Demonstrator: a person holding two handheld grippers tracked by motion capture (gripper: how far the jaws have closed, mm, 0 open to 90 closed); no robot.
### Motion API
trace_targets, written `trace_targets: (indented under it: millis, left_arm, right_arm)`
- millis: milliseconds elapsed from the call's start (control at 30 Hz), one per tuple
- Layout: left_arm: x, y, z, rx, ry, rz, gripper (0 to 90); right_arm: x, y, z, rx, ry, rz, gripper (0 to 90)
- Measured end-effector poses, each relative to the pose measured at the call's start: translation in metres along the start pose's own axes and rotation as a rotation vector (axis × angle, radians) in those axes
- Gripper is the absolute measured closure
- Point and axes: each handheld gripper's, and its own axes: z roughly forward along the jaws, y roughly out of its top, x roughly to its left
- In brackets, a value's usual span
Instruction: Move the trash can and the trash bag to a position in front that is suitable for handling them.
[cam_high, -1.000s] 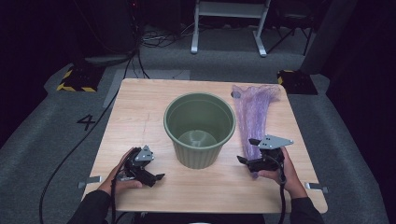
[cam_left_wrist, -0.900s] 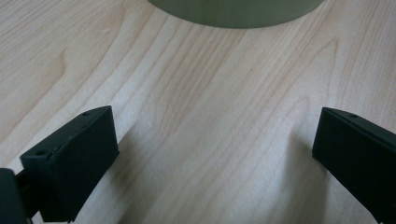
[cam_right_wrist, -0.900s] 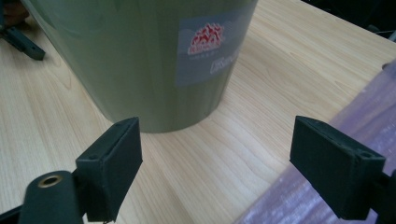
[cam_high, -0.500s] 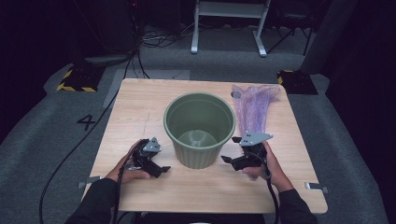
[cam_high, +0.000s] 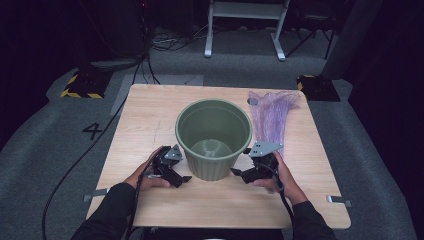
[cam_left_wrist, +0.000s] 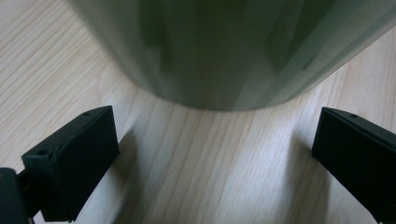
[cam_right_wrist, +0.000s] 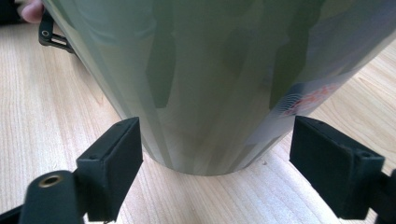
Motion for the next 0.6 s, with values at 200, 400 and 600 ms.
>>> trace_targets:
  millis: [200,400,600]
  left_arm:
    - [-0.0015,0.0061,0.0059,-0.003,-0.024,0.021,0.2]
    - [-0.0008,0.0077,0.0067,0.003,-0.029,0.038,0.4]
    - [-0.0017,0.0084,0.0074,-0.009,-0.034,0.034,2.9]
  right_arm:
    - [-0.0005,-0.0005,0.0013,-0.004,-0.022,0.003,16.5]
    - [-0.0027,-0.0014,0.0022,-0.007,-0.031,0.008,15.3]
    - [0.0001,-0.002,0.0022,-0.004,-0.044,0.006,14.7]
